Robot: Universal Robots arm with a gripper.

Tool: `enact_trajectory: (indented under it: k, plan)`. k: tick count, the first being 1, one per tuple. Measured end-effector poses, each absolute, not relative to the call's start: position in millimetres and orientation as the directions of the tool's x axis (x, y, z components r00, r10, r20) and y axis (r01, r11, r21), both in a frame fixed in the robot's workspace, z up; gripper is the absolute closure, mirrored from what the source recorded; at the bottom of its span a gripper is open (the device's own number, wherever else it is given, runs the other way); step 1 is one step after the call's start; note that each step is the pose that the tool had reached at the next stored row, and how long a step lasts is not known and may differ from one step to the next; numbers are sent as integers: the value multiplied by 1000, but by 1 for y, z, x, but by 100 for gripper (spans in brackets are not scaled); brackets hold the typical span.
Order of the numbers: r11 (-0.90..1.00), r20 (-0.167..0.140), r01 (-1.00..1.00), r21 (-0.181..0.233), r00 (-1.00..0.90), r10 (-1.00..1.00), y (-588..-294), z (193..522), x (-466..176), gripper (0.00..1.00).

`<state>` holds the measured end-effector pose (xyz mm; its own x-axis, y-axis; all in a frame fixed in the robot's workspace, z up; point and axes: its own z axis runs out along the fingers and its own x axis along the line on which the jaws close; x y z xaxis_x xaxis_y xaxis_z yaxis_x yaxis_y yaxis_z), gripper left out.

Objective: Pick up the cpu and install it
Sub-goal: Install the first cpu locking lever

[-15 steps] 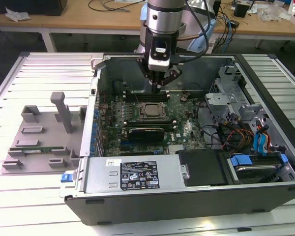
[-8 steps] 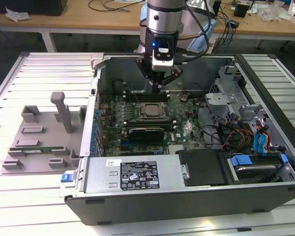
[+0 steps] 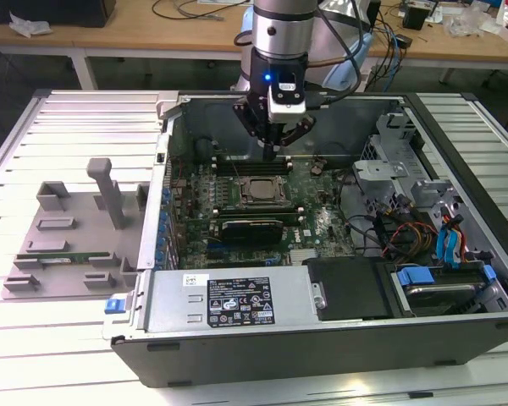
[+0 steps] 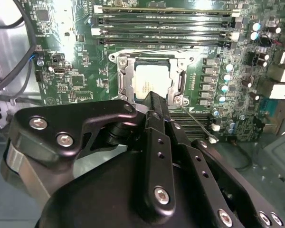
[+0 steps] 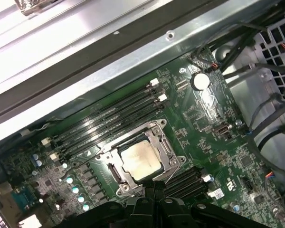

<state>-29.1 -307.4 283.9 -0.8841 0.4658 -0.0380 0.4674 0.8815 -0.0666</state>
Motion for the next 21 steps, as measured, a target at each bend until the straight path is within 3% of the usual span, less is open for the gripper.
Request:
enact_trajectory:
  k: [21]
  plan:
    - [966, -38, 251, -67, -968, 249, -307, 284, -29, 89]
